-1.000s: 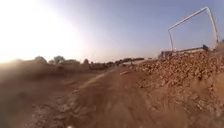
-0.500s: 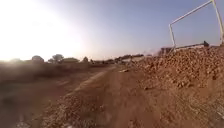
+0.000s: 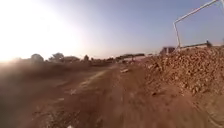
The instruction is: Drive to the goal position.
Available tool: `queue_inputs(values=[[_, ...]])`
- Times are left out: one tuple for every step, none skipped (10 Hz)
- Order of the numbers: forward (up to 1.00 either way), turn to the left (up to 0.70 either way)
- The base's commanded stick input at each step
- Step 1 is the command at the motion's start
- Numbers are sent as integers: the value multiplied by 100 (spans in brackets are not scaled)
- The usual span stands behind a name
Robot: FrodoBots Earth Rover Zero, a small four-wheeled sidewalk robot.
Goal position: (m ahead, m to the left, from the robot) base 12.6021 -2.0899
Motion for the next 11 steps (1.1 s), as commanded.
queue_inputs(values=[[69,0],[69,0],[69,0],[69,0],[69,0],[69,0],[69,0],[69,0],[69,0],[69,0],[69,0]])
